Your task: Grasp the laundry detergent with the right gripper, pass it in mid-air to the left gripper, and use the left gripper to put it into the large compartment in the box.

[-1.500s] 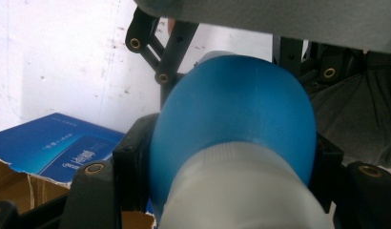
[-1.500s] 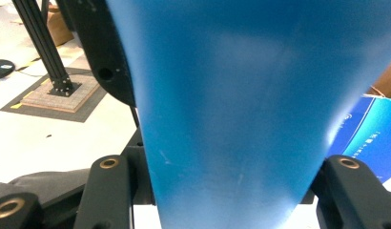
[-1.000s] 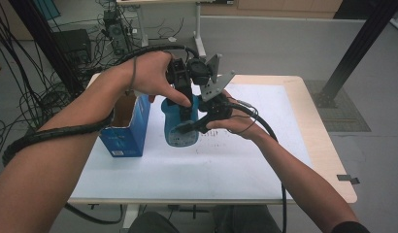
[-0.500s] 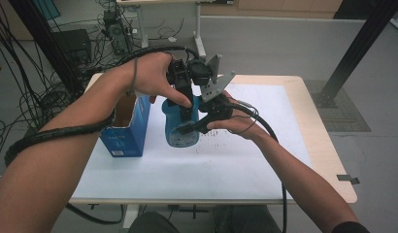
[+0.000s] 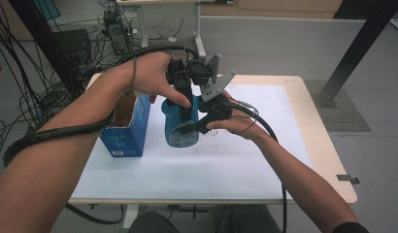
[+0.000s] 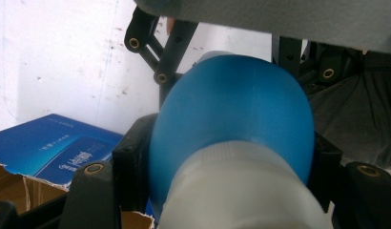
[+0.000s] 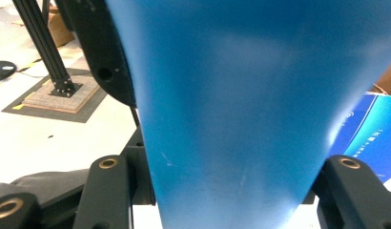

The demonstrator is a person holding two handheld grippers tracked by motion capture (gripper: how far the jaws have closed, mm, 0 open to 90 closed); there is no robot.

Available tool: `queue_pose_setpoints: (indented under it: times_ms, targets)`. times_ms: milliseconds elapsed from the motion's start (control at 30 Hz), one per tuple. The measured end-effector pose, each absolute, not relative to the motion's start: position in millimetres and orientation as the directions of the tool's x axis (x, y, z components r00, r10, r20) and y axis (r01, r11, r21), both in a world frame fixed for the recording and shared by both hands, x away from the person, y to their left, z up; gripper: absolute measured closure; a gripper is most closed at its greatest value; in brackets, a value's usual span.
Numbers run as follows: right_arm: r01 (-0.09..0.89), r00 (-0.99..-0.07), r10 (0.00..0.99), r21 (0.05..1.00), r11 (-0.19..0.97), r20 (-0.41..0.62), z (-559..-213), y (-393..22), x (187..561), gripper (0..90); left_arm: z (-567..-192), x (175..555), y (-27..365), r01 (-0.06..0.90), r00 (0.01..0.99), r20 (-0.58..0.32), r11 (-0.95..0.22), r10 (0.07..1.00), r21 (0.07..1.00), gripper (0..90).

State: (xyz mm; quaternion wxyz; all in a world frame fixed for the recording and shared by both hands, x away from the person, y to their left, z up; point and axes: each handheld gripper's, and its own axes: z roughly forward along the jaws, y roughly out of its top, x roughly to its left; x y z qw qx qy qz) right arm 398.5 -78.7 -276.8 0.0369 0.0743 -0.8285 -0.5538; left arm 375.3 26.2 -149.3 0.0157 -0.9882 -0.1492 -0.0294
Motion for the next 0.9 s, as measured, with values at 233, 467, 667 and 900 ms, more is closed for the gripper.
queue_pose_setpoints:
  times_ms: [233,467,667,900]
  targets:
    - [-0.089,-0.986,-0.165,0.923,0.373,-0.028,-276.3,-77.9,397.7,43.3,-148.4,374.1,26.6,0.298,0.953,0.064,-0.954,0.296,-0.029,36.2]
    - [-0.090,-0.986,-0.161,0.923,0.373,-0.031,-275.7,-78.1,397.1,43.2,-147.4,373.7,27.5,0.296,0.954,0.065,-0.955,0.294,-0.026,36.2]
    - [-0.088,-0.987,-0.158,0.922,0.377,-0.030,-275.3,-78.7,396.8,43.2,-147.6,374.0,27.5,0.297,0.953,0.065,-0.955,0.295,-0.021,36.2]
    - [-0.089,-0.987,-0.156,0.924,0.371,-0.032,-274.9,-78.7,396.9,43.0,-146.2,373.9,28.0,0.298,0.953,0.065,-0.954,0.296,-0.024,36.2]
